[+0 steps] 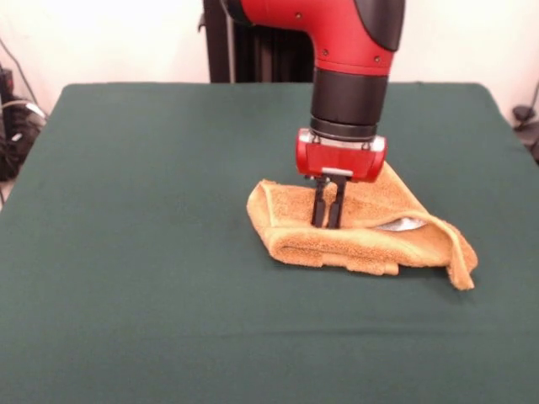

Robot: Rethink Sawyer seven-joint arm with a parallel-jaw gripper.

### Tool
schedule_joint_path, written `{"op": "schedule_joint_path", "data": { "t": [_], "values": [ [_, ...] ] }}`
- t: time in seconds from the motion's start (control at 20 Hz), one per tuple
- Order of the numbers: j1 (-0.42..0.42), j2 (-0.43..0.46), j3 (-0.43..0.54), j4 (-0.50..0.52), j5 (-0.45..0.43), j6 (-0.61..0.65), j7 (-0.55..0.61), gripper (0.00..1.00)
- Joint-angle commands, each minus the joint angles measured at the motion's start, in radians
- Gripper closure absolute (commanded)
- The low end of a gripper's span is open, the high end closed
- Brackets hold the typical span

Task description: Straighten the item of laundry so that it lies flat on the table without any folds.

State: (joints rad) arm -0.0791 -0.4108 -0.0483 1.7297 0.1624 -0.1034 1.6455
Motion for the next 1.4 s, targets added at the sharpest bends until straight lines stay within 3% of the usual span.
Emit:
{"op": "schedule_joint_path", "data": {
  "t": [0.05, 0.35, 0.7, 0.95, 1.4],
  "values": [
    [-0.015, -0.016, 0.008, -0.023, 0.033, 0.312, 0.118, 1.00],
    [-0.011, -0.052, -0.006, -0.021, 0.017, 0.351, 0.124, 1.00],
    [0.016, -0.264, -0.025, 0.125, 0.013, 0.448, 0.178, 1.00],
    [0.080, -0.361, -0.091, 0.145, 0.031, 0.552, 0.237, 1.00],
    [0.133, -0.413, -0.130, 0.178, 0.074, 0.600, 0.290, 1.00]
  ]
}}
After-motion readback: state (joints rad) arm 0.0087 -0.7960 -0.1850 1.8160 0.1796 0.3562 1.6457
